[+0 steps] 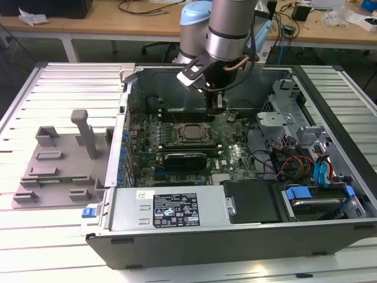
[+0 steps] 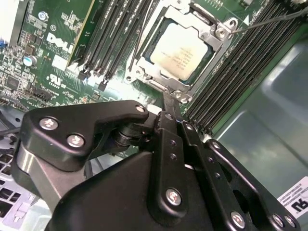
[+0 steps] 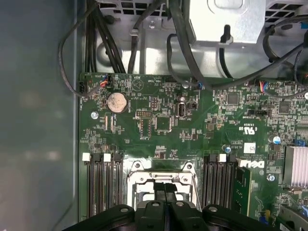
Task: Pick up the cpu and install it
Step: 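Close the cpu cover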
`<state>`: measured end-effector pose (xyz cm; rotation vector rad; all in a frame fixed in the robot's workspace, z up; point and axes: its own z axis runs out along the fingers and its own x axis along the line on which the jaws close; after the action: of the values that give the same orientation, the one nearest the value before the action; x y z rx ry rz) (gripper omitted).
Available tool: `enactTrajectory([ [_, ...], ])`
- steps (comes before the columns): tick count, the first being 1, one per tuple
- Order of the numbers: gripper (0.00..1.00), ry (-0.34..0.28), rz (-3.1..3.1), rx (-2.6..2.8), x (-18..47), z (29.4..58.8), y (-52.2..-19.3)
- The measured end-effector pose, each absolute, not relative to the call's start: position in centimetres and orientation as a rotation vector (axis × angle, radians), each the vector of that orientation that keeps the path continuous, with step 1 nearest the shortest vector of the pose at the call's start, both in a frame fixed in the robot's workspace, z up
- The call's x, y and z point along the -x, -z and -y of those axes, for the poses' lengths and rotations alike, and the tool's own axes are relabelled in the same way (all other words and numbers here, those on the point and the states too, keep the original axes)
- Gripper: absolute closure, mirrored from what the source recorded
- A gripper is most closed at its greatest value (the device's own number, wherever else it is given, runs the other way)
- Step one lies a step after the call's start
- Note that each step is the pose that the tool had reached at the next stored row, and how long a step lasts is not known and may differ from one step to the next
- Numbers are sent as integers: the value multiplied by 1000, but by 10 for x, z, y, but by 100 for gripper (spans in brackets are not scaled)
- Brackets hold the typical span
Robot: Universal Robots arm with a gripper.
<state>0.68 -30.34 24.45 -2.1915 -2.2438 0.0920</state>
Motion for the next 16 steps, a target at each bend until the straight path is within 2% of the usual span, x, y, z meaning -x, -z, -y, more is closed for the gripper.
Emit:
enactTrajectory([
  [16,89,-92,2244,2191,11,303,-240],
])
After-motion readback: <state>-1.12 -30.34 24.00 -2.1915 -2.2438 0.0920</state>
